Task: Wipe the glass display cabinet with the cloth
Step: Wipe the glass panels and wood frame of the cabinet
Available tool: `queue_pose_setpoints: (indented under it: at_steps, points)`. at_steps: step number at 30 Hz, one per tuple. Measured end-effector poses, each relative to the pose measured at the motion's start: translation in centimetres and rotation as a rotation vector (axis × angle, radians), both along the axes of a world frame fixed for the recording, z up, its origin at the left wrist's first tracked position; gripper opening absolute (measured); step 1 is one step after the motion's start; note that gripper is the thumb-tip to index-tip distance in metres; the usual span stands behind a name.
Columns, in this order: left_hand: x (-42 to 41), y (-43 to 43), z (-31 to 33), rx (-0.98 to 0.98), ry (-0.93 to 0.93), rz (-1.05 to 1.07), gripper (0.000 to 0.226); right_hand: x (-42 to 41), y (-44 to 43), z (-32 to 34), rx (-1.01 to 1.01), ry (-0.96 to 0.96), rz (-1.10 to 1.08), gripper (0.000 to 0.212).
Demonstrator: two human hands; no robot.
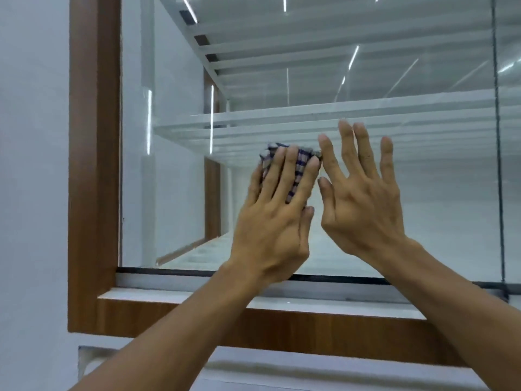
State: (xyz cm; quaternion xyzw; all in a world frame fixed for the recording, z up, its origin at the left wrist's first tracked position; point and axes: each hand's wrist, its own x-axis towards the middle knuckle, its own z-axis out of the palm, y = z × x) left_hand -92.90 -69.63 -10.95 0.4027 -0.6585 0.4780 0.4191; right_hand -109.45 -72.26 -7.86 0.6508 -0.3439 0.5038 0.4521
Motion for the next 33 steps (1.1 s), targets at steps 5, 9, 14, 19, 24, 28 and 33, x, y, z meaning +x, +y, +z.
queue_pose_setpoints:
  at_steps: [5, 9, 14, 19, 24, 28, 33]
  points:
    - [-5.0, -0.9, 3.7, -0.004, 0.170, -0.025, 0.064, -5.9, -0.1, -0.1, -0.007, -0.025, -0.048, 0.061]
    - [-10.2, -1.0, 2.0, 0.028, -0.095, -0.023, 0.065, -10.2, 0.3, -0.6, 0.006, -0.063, -0.145, 0.062]
    - [-12.3, -1.4, 3.7, 0.002, -0.040, -0.037, 0.065, -13.7, 0.9, -1.2, 0.028, -0.109, -0.209, 0.067]
    - [-18.8, -1.5, 3.3, 0.038, -0.120, -0.069, 0.066, -16.4, 0.6, -2.6, -0.012, -0.150, 0.026, 0.061]
    - [-17.0, -1.4, 0.5, 0.024, -0.260, -0.076, 0.065, -16.4, 0.6, -3.5, -0.016, -0.149, -0.011, 0.061]
    - [-12.9, -1.2, 0.3, 0.008, -0.150, -0.091, 0.062, -12.3, 0.6, -3.0, 0.007, -0.084, -0.058, 0.063]
    - [-7.1, -1.0, -0.1, 0.007, -0.064, -0.044, 0.061, -5.8, 0.4, -2.4, 0.054, -0.046, 0.023, 0.069]
